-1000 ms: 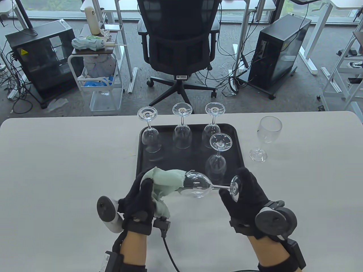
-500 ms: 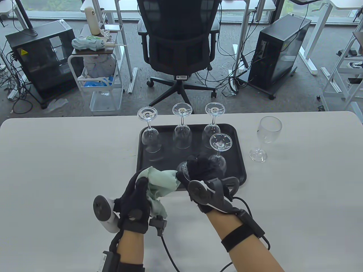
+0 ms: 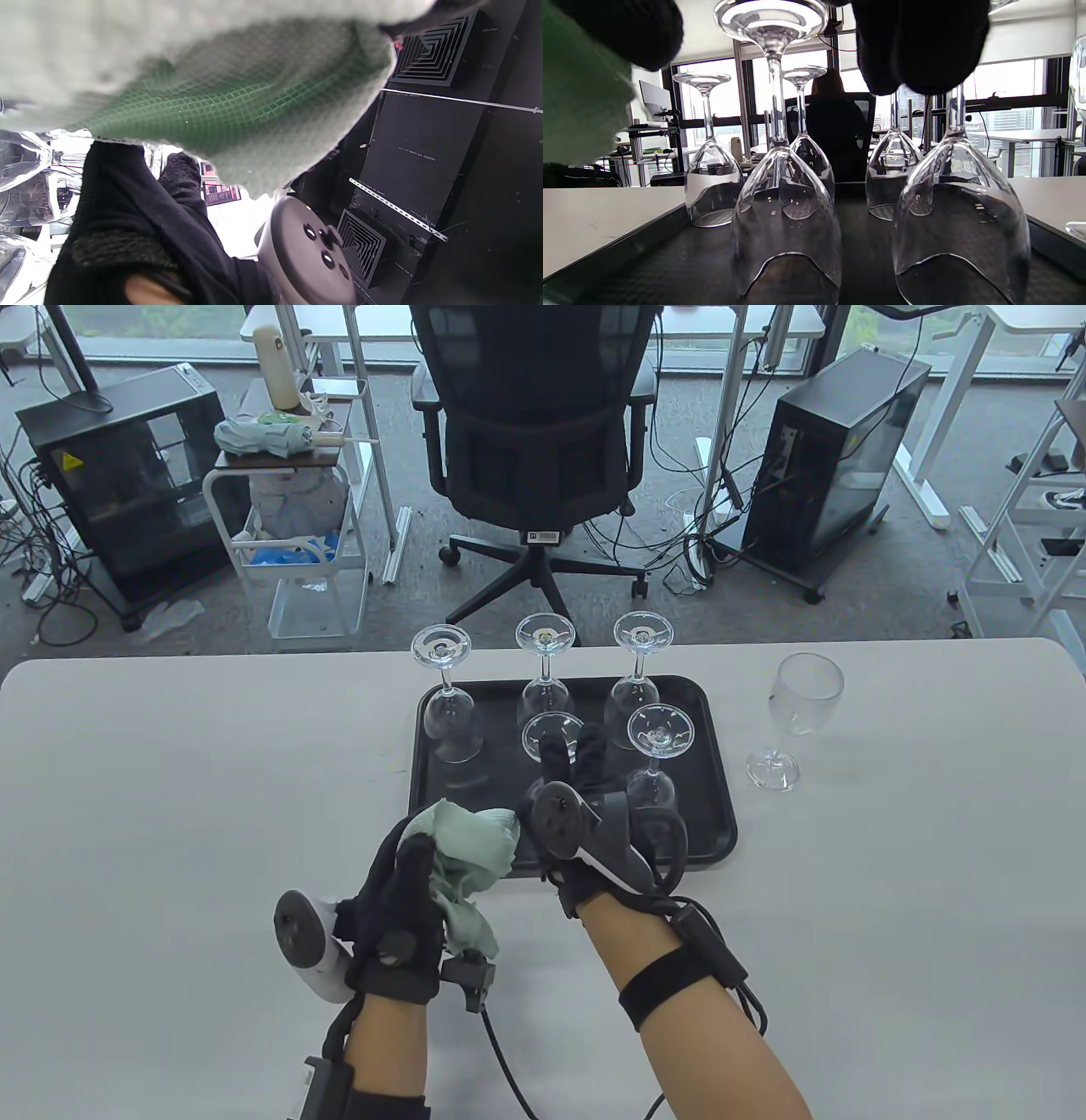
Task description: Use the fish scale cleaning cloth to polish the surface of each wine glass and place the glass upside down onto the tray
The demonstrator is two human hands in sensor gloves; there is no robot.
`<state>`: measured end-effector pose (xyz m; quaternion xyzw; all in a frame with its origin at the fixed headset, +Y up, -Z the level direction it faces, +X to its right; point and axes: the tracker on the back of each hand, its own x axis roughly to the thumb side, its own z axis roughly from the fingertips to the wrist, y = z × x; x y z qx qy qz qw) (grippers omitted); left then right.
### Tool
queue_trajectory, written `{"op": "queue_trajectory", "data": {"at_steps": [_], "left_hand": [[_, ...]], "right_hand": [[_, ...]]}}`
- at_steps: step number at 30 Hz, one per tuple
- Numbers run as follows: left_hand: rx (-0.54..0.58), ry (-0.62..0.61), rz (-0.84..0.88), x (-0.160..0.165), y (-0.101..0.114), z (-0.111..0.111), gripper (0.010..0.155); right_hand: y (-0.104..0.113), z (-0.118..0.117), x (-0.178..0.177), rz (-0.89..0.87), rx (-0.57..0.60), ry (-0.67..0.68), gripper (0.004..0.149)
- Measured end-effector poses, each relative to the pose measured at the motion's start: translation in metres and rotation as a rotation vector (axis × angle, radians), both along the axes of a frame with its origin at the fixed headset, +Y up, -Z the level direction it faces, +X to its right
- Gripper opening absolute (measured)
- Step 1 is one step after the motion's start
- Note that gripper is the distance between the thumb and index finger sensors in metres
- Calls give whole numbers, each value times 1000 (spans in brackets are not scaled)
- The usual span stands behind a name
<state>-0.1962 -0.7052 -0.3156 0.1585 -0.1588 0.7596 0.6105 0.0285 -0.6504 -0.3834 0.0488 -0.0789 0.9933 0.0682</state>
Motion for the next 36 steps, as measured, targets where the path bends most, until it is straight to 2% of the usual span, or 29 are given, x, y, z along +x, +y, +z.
{"op": "queue_trajectory", "data": {"at_steps": [2,6,8,10,12,13,16,18,21,24,29,33,36], "left_hand": [[1,0,7,0,0,1,50],[7,-1,12,-1,1,0,50],[8,-1,15,-1,1,1,50],[6,0,15,-1,1,1,50],[3,1,19,-1,1,1,50],[2,2,19,-1,1,1,50],[-5,6,11,-2,1,0,51],[-10,8,5,-2,1,0,51],[-21,11,-2,-4,0,0,51],[-23,10,-5,-6,1,0,51],[-12,14,-14,-9,6,2,52],[-14,21,-23,-8,5,2,52],[-24,23,-27,-9,4,1,52]], "right_hand": [[4,7,4,-35,-4,23,83],[16,42,37,-184,0,140,82],[17,66,80,-358,41,202,81],[12,71,124,-440,68,144,81],[-1,57,171,-524,81,5,80],[-13,43,199,-574,67,-108,80],[-55,9,260,-736,-87,-389,88],[-77,-9,280,-804,-151,-518,92],[-98,-38,291,-821,-244,-576,95],[-104,-62,292,-754,-258,-630,98],[-120,-98,292,-893,-296,-682,95],[-125,-118,289,-953,-280,-709,84],[-129,-125,289,-1003,-257,-745,68]]}}
